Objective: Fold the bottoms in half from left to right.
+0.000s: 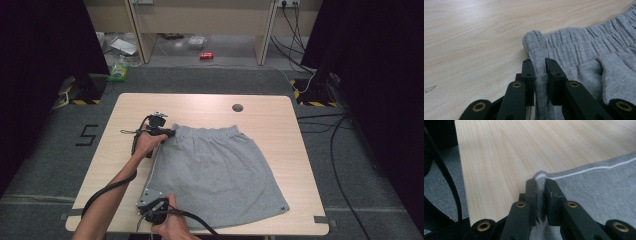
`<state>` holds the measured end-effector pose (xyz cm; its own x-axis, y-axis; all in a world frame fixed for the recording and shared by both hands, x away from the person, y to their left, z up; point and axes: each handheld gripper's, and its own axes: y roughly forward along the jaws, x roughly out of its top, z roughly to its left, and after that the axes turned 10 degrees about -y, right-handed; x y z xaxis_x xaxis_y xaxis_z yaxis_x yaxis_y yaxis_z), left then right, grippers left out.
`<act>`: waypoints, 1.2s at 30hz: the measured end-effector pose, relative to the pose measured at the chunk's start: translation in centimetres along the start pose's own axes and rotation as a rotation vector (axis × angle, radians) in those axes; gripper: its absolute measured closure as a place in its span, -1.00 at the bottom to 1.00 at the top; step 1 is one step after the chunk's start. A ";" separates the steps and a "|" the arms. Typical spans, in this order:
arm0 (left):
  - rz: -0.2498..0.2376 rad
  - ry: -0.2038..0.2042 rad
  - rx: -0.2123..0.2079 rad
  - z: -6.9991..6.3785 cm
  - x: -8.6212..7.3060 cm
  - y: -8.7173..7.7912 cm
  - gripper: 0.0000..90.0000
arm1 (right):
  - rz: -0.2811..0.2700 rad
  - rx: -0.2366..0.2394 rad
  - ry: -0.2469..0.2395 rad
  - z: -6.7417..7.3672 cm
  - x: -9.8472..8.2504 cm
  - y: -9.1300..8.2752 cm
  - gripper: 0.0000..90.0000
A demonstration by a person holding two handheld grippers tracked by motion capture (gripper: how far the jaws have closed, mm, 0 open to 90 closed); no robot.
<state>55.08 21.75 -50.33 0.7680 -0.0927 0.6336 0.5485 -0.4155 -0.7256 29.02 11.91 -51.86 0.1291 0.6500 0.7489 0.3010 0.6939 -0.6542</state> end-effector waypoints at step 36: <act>0.028 0.043 -0.073 -16.5 9.1 -0.3 0.74 | -0.330 -0.288 0.338 -8.1 -10.3 -22.2 0.83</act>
<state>56.41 6.13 -39.92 0.7667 -0.1433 0.6258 0.5004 -0.4773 -0.7224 28.62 -12.71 -44.16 0.2660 0.2439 0.9326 0.6168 0.7004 -0.3591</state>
